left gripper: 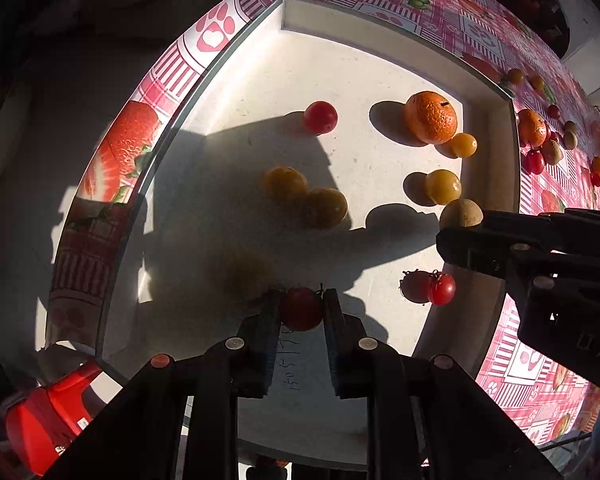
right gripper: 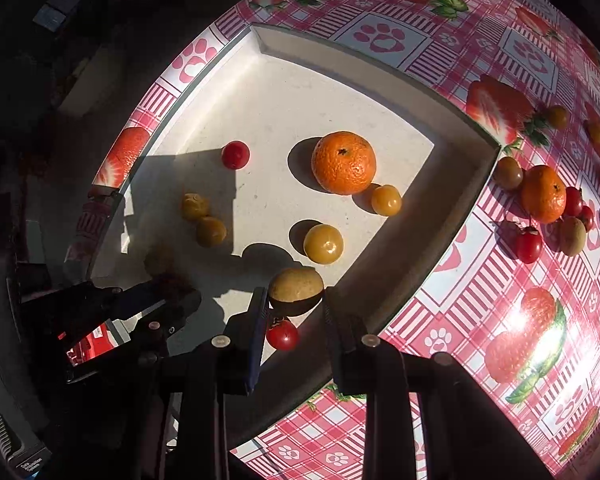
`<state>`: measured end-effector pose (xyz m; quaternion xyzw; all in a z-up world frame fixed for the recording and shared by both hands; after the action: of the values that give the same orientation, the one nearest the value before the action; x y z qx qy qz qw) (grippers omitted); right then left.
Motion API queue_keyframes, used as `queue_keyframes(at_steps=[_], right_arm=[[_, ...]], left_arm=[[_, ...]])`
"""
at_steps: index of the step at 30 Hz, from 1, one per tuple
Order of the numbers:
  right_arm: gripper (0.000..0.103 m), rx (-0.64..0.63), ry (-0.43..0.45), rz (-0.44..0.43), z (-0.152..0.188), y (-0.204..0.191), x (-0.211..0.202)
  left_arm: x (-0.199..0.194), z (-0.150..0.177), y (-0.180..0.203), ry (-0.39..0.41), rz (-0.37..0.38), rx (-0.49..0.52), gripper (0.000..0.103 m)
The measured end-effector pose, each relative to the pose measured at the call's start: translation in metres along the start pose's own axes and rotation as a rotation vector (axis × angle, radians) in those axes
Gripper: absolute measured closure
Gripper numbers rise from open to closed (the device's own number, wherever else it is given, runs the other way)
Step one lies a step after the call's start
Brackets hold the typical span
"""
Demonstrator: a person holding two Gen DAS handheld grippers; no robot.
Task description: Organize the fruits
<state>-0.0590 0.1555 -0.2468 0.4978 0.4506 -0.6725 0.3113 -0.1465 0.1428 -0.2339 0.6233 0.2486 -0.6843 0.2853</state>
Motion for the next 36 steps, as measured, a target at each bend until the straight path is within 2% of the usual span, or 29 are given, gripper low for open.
queue_keyframes(at_steps=[6,11,13,14,15,16,20,21,22,23,27,31,36], right_arm=[[0.073,-0.027,-0.039,0.029,-0.006,-0.004,0.02],[0.072,-0.04,-0.045,0.036,-0.008,-0.008,0.027],[0.066,-0.039,-0.049,0.019,-0.012,-0.012,0.029],[0.062,-0.041,-0.051,0.006,-0.012,-0.013,0.03],[0.052,-0.043,-0.054,0.005,-0.015,-0.015,0.03],[0.043,-0.045,-0.055,0.012,-0.015,-0.015,0.03],[0.041,-0.04,-0.044,-0.001,-0.014,-0.019,0.024],[0.036,-0.039,-0.041,-0.003,-0.014,-0.02,0.022],[0.026,-0.036,-0.038,-0.006,-0.014,-0.021,0.019],[0.022,-0.033,-0.03,-0.01,-0.013,-0.022,0.014],[0.017,-0.02,0.025,0.005,-0.011,-0.024,-0.011],[0.016,0.007,0.059,0.057,-0.003,-0.016,-0.036],[0.015,0.024,0.055,0.11,0.022,-0.002,-0.054]], left_arm=[[0.002,-0.005,0.006,0.014,-0.04,0.034,0.081],[0.002,-0.007,0.008,0.014,-0.031,0.035,0.08],[0.001,-0.007,0.009,0.012,-0.015,0.038,0.066],[0.001,-0.007,0.008,0.013,-0.017,0.036,0.038],[-0.002,-0.007,0.004,0.027,-0.03,0.033,0.019],[-0.006,-0.007,0.002,0.05,-0.041,0.029,0.018],[-0.01,-0.004,0.002,0.024,-0.01,0.033,0.017],[-0.011,-0.003,0.004,0.02,-0.01,0.035,0.017],[-0.012,-0.002,0.004,0.016,-0.015,0.035,0.017],[-0.013,-0.002,0.003,0.011,-0.021,0.034,0.0],[-0.025,0.001,0.002,0.026,-0.044,0.039,0.0],[-0.039,0.004,0.0,0.043,-0.049,0.027,0.0],[-0.048,0.012,-0.003,0.002,-0.103,0.051,0.0]])
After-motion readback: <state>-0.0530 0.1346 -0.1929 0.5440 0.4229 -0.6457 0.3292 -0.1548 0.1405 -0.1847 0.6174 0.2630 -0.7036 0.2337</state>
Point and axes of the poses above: each gripper's, at about its wrist camera, not at the fingertips, and x roughly the way its jaws point, y to its right, z to its underside, the point moved 8 cm from there along x, roughly the way its jaws point, and after that the axes turned 12 degrees about -y, right-handed, at the moved point
